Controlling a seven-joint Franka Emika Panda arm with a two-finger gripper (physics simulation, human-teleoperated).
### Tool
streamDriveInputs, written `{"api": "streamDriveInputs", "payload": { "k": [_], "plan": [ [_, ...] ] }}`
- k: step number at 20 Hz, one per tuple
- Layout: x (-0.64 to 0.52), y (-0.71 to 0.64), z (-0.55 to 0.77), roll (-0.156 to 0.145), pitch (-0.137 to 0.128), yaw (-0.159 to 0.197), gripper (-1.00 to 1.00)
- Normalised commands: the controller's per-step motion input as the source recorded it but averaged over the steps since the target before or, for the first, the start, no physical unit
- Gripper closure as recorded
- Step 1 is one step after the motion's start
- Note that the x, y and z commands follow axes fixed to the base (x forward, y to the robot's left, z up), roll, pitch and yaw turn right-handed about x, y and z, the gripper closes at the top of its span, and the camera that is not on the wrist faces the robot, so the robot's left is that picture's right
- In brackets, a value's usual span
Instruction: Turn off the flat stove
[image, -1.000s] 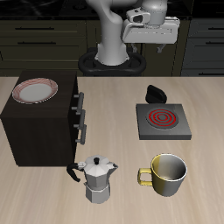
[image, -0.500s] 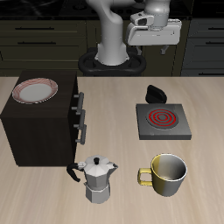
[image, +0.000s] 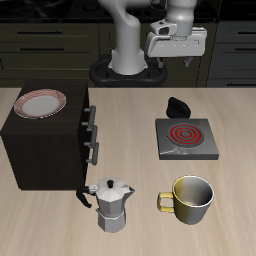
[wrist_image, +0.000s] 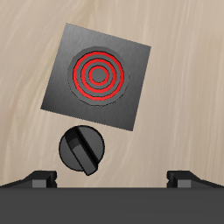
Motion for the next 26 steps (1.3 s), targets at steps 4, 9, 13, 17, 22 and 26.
{"api": "streamDriveInputs", "payload": {
  "k": [4, 9, 13, 17, 22, 26],
  "plan": [
    [-0.19, 0.07, 0.0, 0.018, -0.036, 0.035, -1.0],
    [-0.18, 0.1, -0.18, 0.038, -0.001, 0.012, -1.0],
    [-0.06, 0.07, -0.26, 0.007, 0.029, 0.003, -1.0],
    [-0.06, 0.15, -0.22, 0.028, 0.001, 0.033, -1.0],
    [-0.01, 0.03, -0.14, 0.008, -0.017, -0.003, -1.0],
    [0.03, -0.02, -0.13, 0.0, 0.013, -0.014, -1.0]
  ]
}}
